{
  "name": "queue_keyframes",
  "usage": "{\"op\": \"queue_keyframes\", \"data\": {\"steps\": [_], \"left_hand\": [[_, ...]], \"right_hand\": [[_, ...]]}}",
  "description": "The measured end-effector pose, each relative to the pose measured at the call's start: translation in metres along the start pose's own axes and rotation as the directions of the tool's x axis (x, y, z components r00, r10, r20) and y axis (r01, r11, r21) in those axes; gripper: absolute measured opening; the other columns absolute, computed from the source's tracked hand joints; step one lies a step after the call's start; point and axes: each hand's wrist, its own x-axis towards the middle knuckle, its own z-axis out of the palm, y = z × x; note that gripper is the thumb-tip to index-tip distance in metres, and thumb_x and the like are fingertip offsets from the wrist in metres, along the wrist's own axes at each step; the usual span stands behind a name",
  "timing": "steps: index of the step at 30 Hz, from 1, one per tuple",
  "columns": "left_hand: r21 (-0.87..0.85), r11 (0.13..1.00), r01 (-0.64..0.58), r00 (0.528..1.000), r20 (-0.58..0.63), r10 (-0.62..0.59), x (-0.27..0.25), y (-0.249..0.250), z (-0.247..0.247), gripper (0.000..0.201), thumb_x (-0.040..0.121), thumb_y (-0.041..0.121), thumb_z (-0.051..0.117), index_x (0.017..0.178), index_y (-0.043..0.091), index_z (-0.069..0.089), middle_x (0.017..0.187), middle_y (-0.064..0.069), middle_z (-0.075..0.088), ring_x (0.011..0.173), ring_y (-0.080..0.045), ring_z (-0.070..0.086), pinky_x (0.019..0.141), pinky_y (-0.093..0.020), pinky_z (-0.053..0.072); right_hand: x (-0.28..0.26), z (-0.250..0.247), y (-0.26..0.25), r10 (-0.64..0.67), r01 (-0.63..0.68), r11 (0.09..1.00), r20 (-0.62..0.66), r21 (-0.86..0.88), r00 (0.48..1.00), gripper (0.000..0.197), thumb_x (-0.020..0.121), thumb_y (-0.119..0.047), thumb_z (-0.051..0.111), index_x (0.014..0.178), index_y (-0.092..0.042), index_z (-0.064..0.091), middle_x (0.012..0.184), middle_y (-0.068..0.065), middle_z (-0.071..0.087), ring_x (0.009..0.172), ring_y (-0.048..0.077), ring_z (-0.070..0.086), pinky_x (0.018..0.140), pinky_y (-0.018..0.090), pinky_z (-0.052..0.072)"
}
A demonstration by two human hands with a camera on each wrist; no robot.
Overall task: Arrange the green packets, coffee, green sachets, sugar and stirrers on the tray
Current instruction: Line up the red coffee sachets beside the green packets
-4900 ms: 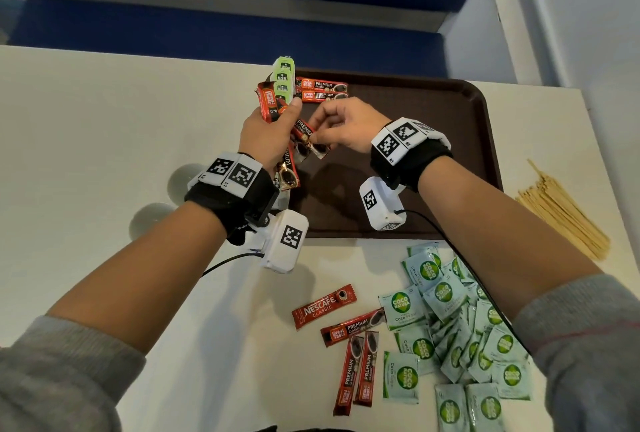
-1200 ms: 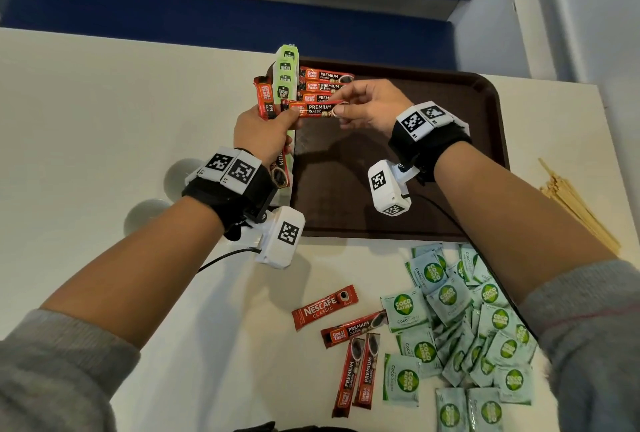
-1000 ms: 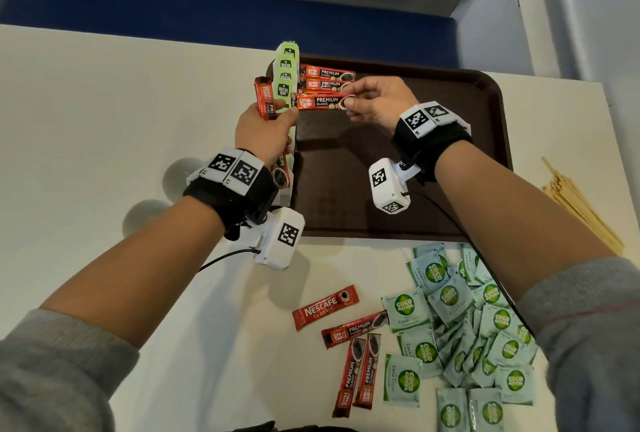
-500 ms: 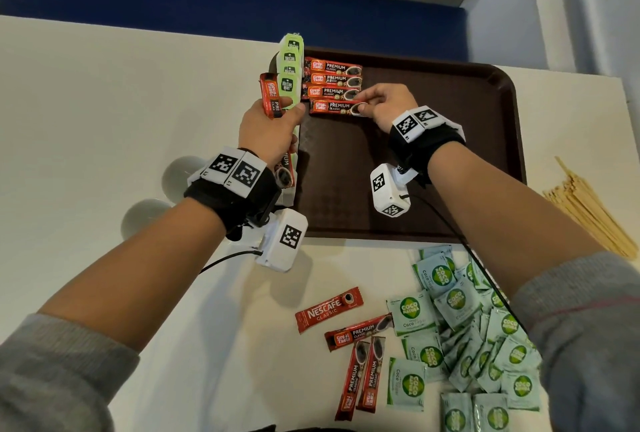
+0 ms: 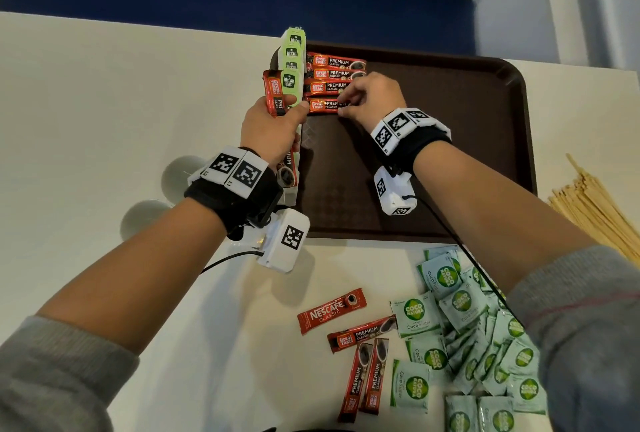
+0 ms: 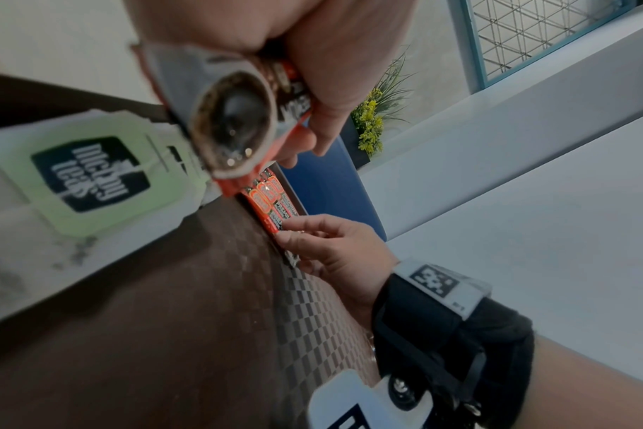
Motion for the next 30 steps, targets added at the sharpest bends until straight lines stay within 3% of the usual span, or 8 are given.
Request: {"op": "queue_keyframes", "data": {"steps": [2,4,8,14,21,30], "left_hand": [[-0.003,1.0,0.001,1.0,0.005,-0.001,0.0,0.001,0.001,0.026,0.089,0.027,0.064,0.11,0.012,0.059,0.081,-0.001,0.065,0.051,-0.01,0.053,0.058,-0.027,0.05],[-0.002,1.0,-0.001,1.0,0.007,0.001,0.0,0.001,0.001,0.025,0.089,0.027,0.064,0.109,0.013,0.059,0.08,0.0,0.065,0.051,-0.01,0.053,0.057,-0.027,0.05],[0.0,1.0,-0.012,1.0,0.011,0.012,-0.001,0.002,0.001,0.023,0.089,0.027,0.064,0.107,0.014,0.059,0.079,0.0,0.065,0.051,-0.009,0.054,0.056,-0.025,0.049],[0.0,1.0,-0.017,1.0,0.005,0.017,0.001,0.002,0.0,0.025,0.088,0.028,0.065,0.108,0.013,0.06,0.082,-0.001,0.065,0.052,-0.01,0.054,0.057,-0.025,0.05],[0.003,1.0,-0.019,1.0,0.008,0.019,0.001,0.0,-0.002,0.029,0.089,0.028,0.064,0.112,0.01,0.06,0.078,0.001,0.064,0.048,-0.006,0.053,0.056,-0.025,0.05],[-0.004,1.0,-0.015,1.0,0.018,0.015,0.001,0.001,-0.001,0.028,0.088,0.027,0.065,0.11,0.012,0.061,0.082,-0.003,0.066,0.052,-0.01,0.054,0.058,-0.027,0.05]], "right_hand": [[0.002,0.004,-0.003,-0.039,0.039,0.999,0.002,-0.035,0.999,0.015,0.077,-0.016,0.075,0.091,-0.014,0.072,0.082,-0.011,0.05,0.07,0.002,0.049,0.076,0.022,0.046],[0.005,0.008,-0.004,-0.058,0.057,0.997,-0.01,-0.052,0.998,0.015,0.077,-0.016,0.075,0.091,-0.015,0.071,0.094,-0.004,0.056,0.078,0.007,0.052,0.081,0.025,0.049],[0.008,0.009,-0.009,-0.085,0.082,0.993,-0.035,-0.085,0.996,0.015,0.078,-0.02,0.074,0.093,-0.019,0.07,0.106,0.003,0.058,0.084,0.011,0.051,0.085,0.029,0.049],[0.009,0.008,-0.019,-0.147,0.148,0.976,0.02,-0.159,0.989,0.019,0.082,-0.023,0.07,0.101,-0.02,0.071,0.114,0.004,0.056,0.108,0.019,0.052,0.096,0.032,0.043],[0.01,0.008,-0.016,-0.123,0.128,0.962,0.038,-0.241,0.992,0.018,0.085,-0.024,0.067,0.102,-0.019,0.071,0.115,0.005,0.057,0.111,0.021,0.052,0.093,0.031,0.041],[0.007,0.006,-0.017,-0.118,0.117,0.979,0.006,-0.169,0.993,0.017,0.082,-0.026,0.07,0.096,-0.018,0.071,0.112,0.003,0.058,0.106,0.018,0.055,0.094,0.032,0.045]]}}
